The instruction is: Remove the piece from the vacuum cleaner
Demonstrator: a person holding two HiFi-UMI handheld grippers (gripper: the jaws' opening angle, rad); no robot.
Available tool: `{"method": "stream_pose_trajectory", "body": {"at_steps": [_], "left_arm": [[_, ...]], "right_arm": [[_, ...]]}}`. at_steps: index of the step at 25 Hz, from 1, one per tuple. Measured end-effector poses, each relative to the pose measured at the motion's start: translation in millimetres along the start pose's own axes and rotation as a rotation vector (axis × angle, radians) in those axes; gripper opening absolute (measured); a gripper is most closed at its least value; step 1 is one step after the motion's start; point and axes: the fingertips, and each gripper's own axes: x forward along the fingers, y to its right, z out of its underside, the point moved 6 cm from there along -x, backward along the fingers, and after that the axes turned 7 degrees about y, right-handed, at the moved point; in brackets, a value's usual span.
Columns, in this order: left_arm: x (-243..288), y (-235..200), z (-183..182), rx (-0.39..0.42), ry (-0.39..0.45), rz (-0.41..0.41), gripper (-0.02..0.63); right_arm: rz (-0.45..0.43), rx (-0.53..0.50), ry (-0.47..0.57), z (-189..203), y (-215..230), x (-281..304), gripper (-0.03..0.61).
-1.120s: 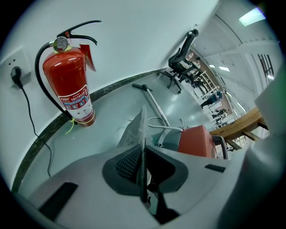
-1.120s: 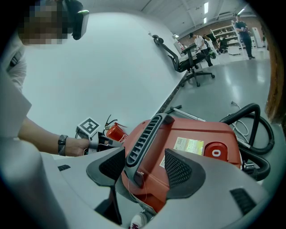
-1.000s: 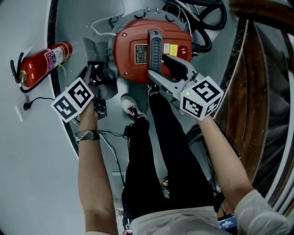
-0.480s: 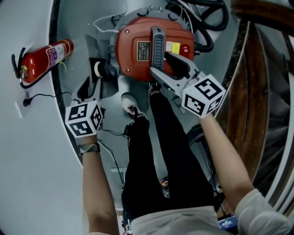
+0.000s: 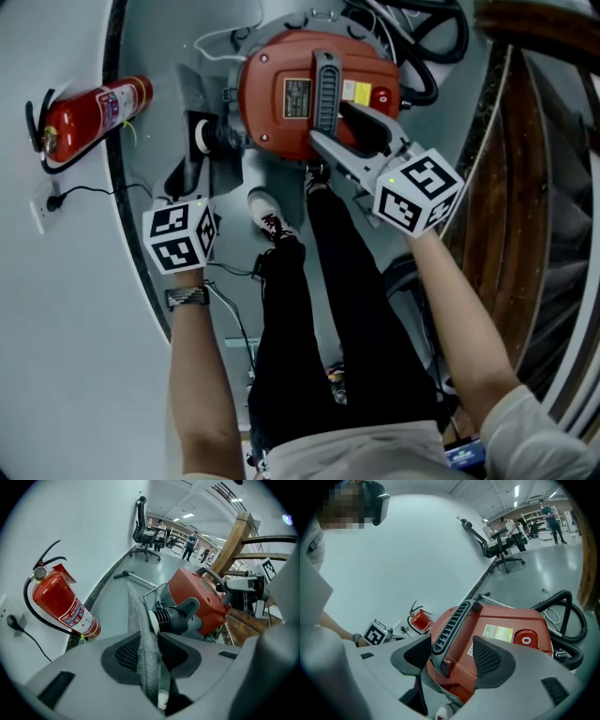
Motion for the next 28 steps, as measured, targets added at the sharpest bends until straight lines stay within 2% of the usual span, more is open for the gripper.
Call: {"method": "stream_pose_trajectory", "body": {"at_steps": [4,7,11,13,23,28], "left_arm": [[0.6,3.2,-0.4,-0.019,-0.003,-0.034,0.054],[1.0,3.5,-0.8,-0.027,-0.01,-0.051,0.034],[0.9,3.0,-1.9,0.112,-0.016,-0.082,0.032],[0.8,1.9,-3.0,0.13,-0.01,-0.089,0.031],[0.1,-3.6,-2.5,-0.052,0.023,-0.08,0.028],[0.3,-5.5,-2.2,-0.07,0.026,-0.077,0.028]], "right_arm": [[-0.001,-0.001,0.002,-0.2,0.1,0.4,0.273],[0.0,-0.003,0.002,-0.3,0.0,0.1,0.273],[-0.003,0.0,0.0,0.0,0.1,0.4,0.272],[-0.002,-0.002,0.003,0.0,-0.1,0.2,0.273],[-0.001,-0.012,0.013,0.4,-0.2,-0.4,0.273],[-0.002,-0.013,0.015,-0.1,-0.2,-0.6,0.273]]}}
